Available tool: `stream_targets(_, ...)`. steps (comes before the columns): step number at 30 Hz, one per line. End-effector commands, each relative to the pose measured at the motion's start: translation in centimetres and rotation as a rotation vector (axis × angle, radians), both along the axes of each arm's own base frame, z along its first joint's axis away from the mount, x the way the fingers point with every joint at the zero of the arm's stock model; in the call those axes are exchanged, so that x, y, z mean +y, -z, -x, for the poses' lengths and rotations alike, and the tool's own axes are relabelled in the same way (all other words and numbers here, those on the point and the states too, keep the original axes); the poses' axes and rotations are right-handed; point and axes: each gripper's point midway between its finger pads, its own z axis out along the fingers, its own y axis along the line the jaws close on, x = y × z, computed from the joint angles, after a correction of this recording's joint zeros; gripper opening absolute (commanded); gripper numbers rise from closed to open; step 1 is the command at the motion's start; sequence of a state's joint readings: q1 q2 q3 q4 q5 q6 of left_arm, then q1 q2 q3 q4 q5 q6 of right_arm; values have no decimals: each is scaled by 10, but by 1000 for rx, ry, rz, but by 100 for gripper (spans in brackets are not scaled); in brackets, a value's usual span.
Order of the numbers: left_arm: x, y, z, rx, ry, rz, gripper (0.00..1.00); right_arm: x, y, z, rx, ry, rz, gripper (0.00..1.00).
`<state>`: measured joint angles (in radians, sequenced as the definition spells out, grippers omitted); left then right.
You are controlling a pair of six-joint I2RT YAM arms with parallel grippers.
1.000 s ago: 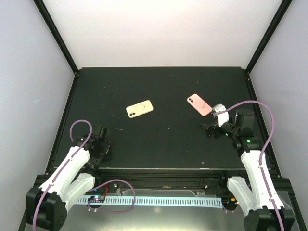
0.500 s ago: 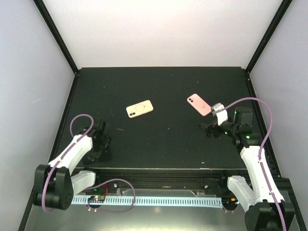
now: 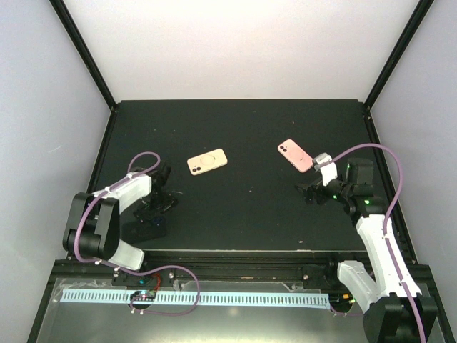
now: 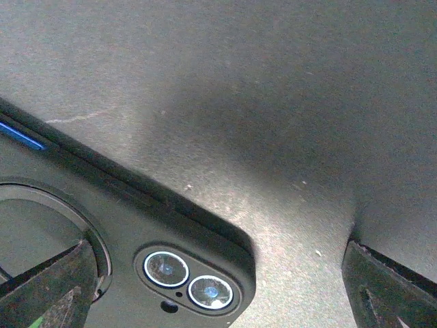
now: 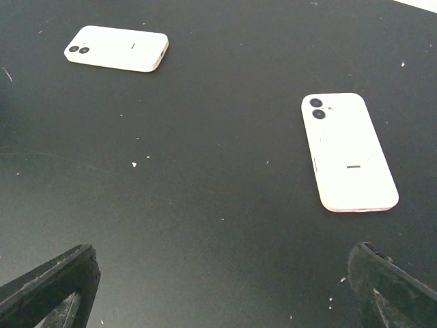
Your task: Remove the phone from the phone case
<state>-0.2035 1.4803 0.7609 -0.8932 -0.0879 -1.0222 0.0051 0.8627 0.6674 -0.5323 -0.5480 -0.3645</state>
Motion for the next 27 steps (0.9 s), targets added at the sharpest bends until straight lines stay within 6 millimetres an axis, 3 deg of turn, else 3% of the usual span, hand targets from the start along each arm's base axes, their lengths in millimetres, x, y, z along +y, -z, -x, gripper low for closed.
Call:
stream_targets(1,-28,-23,-57,-269,89,82,99,0,-10,-3,-27,-4,12,100)
stream_targets(7,17,-61,-27,-344,-31,-61,99,1,-8,-4,-17,-10,13,100)
stream_targets(14,55,-52,19,-338,-270,-60,99,1,-8,-3,-11,-19,16,100)
stream_targets(16,53,-43,30,-299,-299,-26,99,2,-8,-2,-9,-21,16,100)
stream_targets(22,23,-6,48,-195,-298,151,99,3,-7,-2,-3,-29,14,100)
stream_targets(27,16,6,41,-175,-302,191,99,3,-7,-1,2,-31,14,100)
